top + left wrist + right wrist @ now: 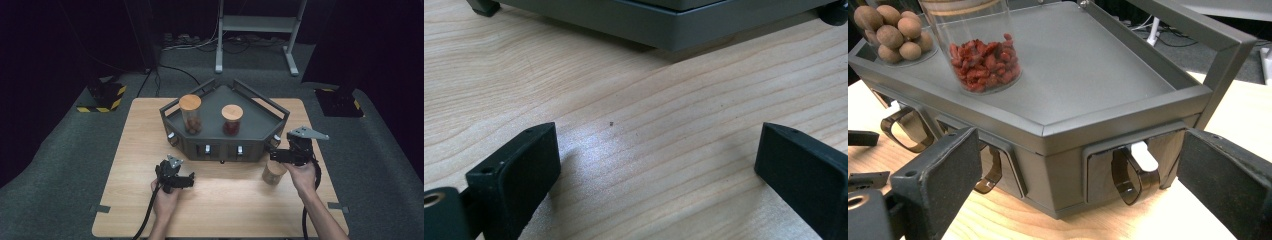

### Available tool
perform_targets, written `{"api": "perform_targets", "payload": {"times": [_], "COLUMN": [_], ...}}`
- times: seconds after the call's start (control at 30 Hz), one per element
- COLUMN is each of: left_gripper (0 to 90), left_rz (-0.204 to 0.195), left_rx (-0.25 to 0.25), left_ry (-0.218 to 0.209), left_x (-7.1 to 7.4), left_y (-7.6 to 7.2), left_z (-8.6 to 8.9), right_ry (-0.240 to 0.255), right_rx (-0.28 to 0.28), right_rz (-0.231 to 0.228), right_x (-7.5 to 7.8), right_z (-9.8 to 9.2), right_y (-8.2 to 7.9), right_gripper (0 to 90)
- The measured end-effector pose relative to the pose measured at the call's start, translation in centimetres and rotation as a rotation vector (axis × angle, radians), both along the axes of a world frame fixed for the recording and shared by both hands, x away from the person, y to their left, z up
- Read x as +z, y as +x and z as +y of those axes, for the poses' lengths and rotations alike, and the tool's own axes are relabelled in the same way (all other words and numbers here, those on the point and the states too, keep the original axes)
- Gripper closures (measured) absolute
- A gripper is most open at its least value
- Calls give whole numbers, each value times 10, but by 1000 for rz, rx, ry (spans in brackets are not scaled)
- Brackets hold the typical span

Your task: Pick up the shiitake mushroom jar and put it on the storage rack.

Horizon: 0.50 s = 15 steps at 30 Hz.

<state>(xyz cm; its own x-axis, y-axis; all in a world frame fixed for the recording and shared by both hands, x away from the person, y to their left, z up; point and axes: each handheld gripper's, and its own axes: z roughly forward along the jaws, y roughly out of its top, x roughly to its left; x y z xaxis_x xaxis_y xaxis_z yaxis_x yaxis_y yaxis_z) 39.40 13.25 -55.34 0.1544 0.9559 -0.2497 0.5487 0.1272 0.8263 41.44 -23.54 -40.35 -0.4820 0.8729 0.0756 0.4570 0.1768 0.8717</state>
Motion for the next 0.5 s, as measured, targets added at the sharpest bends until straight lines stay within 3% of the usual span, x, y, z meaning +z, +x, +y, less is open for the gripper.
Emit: {"api": "perform_targets", "payload": {"times": [0.5], "left_gripper": [42], "left_rz": [0], "left_rx": [0], "left_ry": [1], "left_x": [0], "left_y": [0], "left_z": [0], "right_ry": [22], "right_rx": [-2], "right_rz": [9], "right_x": [-14], "right_z": [-10], "right_y": [-9], "right_gripper": [39]}}
